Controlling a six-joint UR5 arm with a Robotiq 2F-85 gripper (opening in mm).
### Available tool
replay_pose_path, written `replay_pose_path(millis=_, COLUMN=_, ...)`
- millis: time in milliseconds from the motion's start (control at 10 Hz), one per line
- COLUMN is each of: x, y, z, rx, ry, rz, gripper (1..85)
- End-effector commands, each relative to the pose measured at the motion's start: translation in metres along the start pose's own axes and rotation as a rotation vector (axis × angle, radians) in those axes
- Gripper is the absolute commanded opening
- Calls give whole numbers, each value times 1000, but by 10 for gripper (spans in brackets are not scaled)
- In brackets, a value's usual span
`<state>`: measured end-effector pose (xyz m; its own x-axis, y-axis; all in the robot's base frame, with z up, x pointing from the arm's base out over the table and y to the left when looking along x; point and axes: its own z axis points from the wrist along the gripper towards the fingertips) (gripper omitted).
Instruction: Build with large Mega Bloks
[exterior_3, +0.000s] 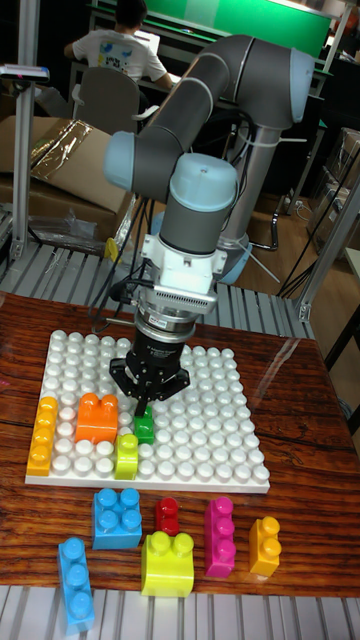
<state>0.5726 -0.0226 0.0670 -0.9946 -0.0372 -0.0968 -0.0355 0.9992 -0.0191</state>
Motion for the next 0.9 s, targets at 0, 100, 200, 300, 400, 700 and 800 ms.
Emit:
replay_pose_path(millis=0, x=-4, y=5, z=1, rx=2, ry=-6, rz=28, gripper=10)
replay_pose_path(millis=100, x=-5, y=6, z=1, rx=6, ry=-6, rz=30, gripper=10)
replay_pose_path(millis=200, x=-6, y=8, z=2, rx=6, ry=-5, rz=33, gripper=10)
replay_pose_path(millis=300, x=-7, y=8, z=4, rx=8, ry=-6, rz=33, gripper=10)
replay_pose_path(millis=400, x=-9, y=9, z=7, rx=8, ry=-9, rz=33, gripper=10)
replay_pose_path(millis=700, x=-11, y=11, z=12, rx=8, ry=-15, rz=33, gripper=10)
replay_pose_path(millis=800, x=-11, y=11, z=13, rx=8, ry=-15, rz=36, gripper=10)
